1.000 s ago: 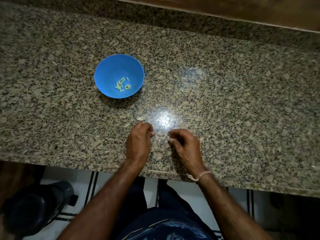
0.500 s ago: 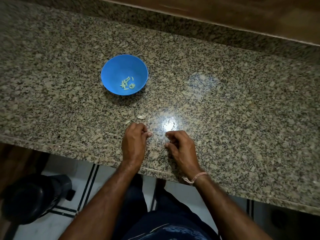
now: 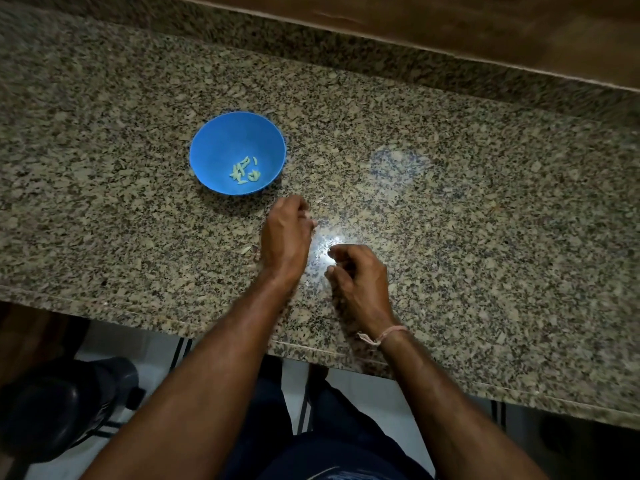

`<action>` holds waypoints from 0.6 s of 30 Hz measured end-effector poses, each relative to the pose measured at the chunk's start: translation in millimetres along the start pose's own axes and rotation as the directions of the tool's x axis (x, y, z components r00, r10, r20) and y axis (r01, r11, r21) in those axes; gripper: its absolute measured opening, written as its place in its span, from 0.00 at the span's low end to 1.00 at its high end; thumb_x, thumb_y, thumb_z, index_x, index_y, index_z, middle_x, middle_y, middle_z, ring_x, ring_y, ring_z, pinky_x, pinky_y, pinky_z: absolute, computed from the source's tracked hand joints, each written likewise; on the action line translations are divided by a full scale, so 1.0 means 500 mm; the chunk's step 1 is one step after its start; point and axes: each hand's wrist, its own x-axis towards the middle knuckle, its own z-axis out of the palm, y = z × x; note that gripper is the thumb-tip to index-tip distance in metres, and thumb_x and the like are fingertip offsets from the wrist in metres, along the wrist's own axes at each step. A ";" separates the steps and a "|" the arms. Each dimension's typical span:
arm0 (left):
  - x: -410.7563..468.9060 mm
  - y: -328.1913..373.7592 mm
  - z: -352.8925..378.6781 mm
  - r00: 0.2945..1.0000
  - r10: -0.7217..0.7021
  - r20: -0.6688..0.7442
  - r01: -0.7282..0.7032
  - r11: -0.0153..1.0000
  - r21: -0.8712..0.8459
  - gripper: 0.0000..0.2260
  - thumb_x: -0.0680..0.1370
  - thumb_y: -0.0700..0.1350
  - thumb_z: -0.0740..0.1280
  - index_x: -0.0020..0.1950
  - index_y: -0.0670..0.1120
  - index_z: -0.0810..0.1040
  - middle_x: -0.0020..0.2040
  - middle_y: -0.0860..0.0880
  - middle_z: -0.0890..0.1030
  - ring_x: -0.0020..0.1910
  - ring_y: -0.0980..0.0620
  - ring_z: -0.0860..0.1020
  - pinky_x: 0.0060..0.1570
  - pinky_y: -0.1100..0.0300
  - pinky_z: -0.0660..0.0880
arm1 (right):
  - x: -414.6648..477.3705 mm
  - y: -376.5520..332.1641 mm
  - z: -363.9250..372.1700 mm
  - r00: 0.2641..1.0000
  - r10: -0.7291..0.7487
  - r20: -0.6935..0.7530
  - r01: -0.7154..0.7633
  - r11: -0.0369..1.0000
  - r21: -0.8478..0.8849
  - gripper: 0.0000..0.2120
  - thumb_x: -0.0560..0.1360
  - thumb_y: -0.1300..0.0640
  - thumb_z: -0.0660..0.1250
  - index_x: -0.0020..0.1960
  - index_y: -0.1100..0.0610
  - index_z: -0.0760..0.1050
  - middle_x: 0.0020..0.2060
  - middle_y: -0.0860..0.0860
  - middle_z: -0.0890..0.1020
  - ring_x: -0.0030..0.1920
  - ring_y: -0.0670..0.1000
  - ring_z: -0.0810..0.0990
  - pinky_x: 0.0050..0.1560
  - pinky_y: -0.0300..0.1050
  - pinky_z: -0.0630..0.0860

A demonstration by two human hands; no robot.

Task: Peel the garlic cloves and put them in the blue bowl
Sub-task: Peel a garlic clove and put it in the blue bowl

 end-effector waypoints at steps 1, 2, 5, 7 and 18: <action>0.020 0.008 0.007 1.000 -0.009 0.003 0.009 1.000 0.009 0.11 0.79 0.36 0.72 0.61 0.43 0.79 0.57 0.48 0.80 0.42 0.61 0.75 0.34 0.72 0.71 | 0.009 0.002 -0.001 1.000 0.009 -0.023 -0.009 1.000 0.001 0.14 0.78 0.65 0.72 0.62 0.56 0.81 0.55 0.46 0.80 0.53 0.41 0.80 0.55 0.33 0.78; 0.036 0.013 0.015 1.000 -0.014 0.010 0.014 1.000 0.020 0.12 0.79 0.37 0.72 0.62 0.43 0.79 0.58 0.48 0.79 0.44 0.60 0.75 0.35 0.72 0.70 | 0.017 0.003 -0.003 0.999 0.019 -0.043 -0.019 1.000 0.004 0.14 0.78 0.65 0.72 0.62 0.56 0.81 0.54 0.46 0.80 0.52 0.41 0.80 0.55 0.32 0.78; 0.066 0.024 0.036 0.999 -0.017 0.042 0.015 0.998 0.053 0.11 0.79 0.37 0.72 0.61 0.43 0.79 0.58 0.49 0.78 0.43 0.61 0.75 0.34 0.71 0.70 | 0.036 0.008 -0.009 0.995 0.047 -0.086 -0.046 0.999 0.015 0.14 0.78 0.67 0.72 0.62 0.56 0.81 0.54 0.46 0.81 0.52 0.40 0.80 0.54 0.30 0.78; 0.077 0.024 0.051 0.998 -0.041 0.056 0.037 0.998 0.056 0.07 0.80 0.37 0.71 0.57 0.44 0.78 0.56 0.51 0.77 0.38 0.67 0.73 0.33 0.74 0.71 | 0.044 0.014 -0.012 0.994 0.058 -0.097 -0.057 0.998 0.017 0.14 0.78 0.67 0.71 0.62 0.56 0.81 0.55 0.47 0.81 0.53 0.40 0.80 0.56 0.30 0.77; 0.115 0.025 0.080 0.992 -0.115 0.055 0.112 0.992 0.066 0.05 0.83 0.40 0.66 0.47 0.46 0.79 0.42 0.58 0.75 0.37 0.74 0.74 0.42 0.67 0.75 | 0.053 0.018 -0.021 0.987 0.128 -0.098 -0.118 0.988 0.099 0.12 0.78 0.63 0.72 0.61 0.57 0.81 0.56 0.46 0.81 0.54 0.39 0.81 0.58 0.37 0.80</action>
